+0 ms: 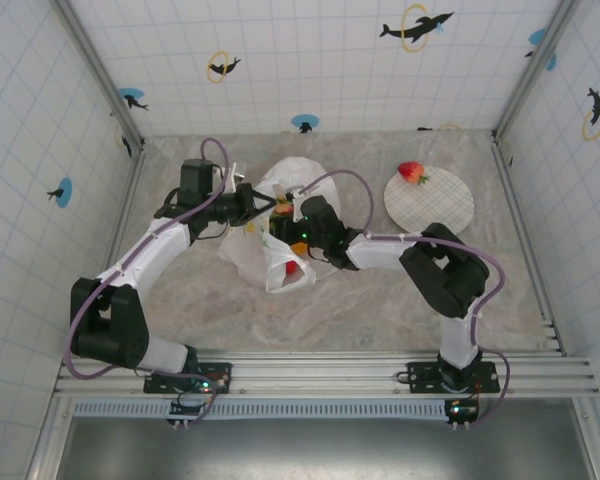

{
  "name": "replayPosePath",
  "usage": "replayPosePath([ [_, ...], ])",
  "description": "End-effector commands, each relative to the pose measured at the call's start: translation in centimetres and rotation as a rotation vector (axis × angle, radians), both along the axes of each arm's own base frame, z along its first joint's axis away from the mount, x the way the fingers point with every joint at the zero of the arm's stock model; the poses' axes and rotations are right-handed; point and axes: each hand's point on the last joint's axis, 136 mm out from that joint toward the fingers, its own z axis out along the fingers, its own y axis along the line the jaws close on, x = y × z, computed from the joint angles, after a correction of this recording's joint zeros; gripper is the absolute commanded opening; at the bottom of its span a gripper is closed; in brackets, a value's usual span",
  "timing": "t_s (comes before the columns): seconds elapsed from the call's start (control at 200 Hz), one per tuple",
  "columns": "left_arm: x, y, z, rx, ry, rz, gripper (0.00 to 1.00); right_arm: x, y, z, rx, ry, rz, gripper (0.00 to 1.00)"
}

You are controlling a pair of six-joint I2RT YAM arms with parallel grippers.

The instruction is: Place the fruits into the plastic bag

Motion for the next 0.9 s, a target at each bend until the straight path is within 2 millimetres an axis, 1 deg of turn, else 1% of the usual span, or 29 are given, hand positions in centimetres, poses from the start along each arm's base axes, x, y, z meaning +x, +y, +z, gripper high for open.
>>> replayPosePath([
  [0.0,0.0,-0.5,2.6,-0.034,-0.061,-0.017,0.0,1.1,1.3,1.0,0.088,0.025,-0.036,0.67],
  [0.115,0.1,-0.5,2.4,-0.032,-0.058,-0.017,0.0,1.0,2.0,0.3,0.081,0.062,-0.018,0.72],
  [0.21,0.1,-0.5,2.2,-0.031,-0.056,-0.019,0.0,0.8,2.2,0.3,0.071,0.065,-0.002,0.77],
  [0.33,0.3,-0.5,2.0,-0.03,-0.052,-0.016,0.0,0.7,2.0,0.3,0.046,0.055,0.006,0.83],
  [0.48,0.4,-0.5,1.8,-0.031,-0.05,-0.017,0.0,0.6,1.7,0.7,0.039,0.049,0.012,0.88],
  [0.636,0.4,-0.6,1.6,-0.029,-0.046,-0.017,0.0,0.6,1.4,1.1,0.037,0.041,0.016,0.9],
  [0.896,0.4,-0.5,1.5,-0.023,-0.047,-0.015,0.0,0.2,0.7,2.5,0.056,0.032,0.029,0.95],
])
